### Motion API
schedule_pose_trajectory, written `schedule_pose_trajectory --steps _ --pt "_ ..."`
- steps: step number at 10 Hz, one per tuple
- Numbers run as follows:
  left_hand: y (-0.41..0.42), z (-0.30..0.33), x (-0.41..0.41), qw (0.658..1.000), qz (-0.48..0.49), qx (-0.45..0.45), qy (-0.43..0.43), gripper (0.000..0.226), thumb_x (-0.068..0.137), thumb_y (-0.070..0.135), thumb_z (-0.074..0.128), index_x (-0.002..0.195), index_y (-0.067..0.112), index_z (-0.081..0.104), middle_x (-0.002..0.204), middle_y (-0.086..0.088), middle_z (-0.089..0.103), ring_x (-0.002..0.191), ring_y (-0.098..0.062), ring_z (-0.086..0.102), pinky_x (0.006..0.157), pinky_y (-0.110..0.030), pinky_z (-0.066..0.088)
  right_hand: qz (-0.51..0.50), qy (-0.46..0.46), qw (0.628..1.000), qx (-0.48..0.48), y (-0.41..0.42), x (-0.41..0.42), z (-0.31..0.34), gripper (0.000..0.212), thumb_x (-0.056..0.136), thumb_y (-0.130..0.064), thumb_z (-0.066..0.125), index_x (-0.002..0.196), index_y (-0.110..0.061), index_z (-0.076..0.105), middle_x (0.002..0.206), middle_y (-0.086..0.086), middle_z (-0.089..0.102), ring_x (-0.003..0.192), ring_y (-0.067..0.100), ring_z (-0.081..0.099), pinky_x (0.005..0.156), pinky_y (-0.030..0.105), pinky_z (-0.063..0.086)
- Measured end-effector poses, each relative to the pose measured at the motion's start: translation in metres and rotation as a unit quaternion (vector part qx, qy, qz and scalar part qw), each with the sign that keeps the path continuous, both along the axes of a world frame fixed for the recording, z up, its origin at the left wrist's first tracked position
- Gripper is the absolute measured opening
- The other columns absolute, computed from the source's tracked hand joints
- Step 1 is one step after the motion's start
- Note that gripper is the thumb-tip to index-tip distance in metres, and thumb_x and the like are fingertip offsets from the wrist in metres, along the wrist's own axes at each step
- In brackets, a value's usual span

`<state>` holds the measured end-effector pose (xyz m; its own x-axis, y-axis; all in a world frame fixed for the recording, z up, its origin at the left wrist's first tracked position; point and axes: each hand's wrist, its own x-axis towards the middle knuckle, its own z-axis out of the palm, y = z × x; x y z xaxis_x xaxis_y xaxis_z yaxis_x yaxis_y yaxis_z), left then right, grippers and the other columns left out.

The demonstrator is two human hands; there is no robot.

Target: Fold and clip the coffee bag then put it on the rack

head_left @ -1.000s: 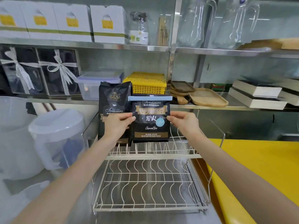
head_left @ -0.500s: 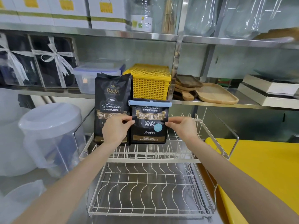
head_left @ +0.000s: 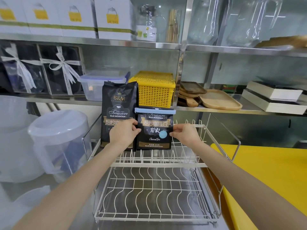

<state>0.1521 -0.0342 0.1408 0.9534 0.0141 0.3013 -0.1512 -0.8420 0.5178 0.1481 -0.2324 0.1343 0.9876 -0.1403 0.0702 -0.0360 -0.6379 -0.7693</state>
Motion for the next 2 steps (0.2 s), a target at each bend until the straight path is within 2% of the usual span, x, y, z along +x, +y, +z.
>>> schedule_pose_trajectory --steps 1,2 --pt "0.003 0.010 -0.006 0.999 -0.031 0.027 0.035 0.043 0.085 0.028 0.055 0.126 0.018 0.048 0.116 -0.002 0.066 0.107 -0.023 0.058 0.084 -0.039 0.049 0.031 0.023 0.996 -0.076 0.001 -0.007 0.012 0.035 0.081 -0.017 0.060 0.116 -0.012 0.057 0.112 0.012 0.068 0.104 0.029 0.059 0.093 0.041 0.049" --pt "0.004 0.020 -0.010 0.996 -0.056 0.060 0.045 0.048 0.085 0.031 0.055 0.130 0.018 0.042 0.125 -0.007 0.061 0.113 -0.027 0.056 0.092 -0.044 0.048 0.035 0.015 0.989 -0.143 0.002 -0.012 0.025 0.041 0.081 -0.021 0.060 0.121 -0.014 0.053 0.118 0.012 0.065 0.111 0.031 0.055 0.096 0.042 0.046"
